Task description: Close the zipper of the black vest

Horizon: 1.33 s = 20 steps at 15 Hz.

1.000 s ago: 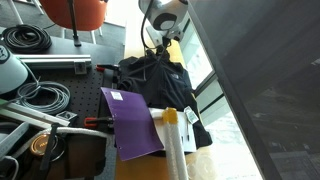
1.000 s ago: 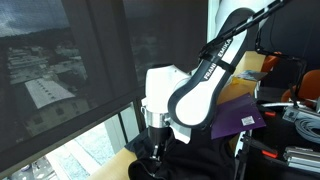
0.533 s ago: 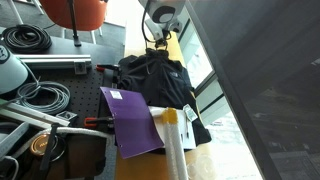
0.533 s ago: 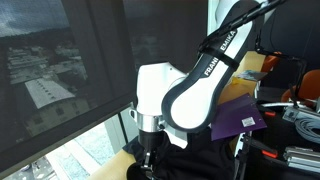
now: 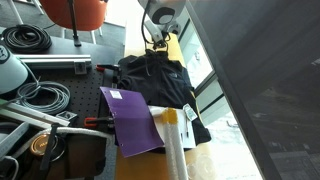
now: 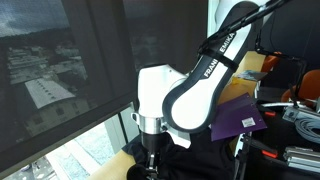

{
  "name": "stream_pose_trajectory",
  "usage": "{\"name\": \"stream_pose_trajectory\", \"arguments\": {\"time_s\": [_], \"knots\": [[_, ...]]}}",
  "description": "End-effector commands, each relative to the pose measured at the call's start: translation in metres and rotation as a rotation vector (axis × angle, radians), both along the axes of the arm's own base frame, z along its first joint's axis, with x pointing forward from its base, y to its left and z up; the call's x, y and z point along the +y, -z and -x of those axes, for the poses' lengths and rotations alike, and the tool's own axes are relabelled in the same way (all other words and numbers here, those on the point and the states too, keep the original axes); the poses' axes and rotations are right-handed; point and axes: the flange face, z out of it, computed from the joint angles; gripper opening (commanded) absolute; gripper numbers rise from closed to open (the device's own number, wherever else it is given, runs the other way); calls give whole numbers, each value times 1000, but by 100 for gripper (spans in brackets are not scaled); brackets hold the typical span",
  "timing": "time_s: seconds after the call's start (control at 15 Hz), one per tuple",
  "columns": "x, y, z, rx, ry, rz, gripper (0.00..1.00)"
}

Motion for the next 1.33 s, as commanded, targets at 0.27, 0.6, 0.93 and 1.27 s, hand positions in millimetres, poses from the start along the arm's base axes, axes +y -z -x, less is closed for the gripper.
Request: {"name": "stream_pose_trajectory", "arguments": {"time_s": [0.27,0.6,0.93,1.27], "knots": [[-27,16,13,48,0,32,2],[-60,15,-12,44,35,35,2],[-101,16,-10,89,15,101,47],[-160,-32,-3,19,59,182,83]]}}
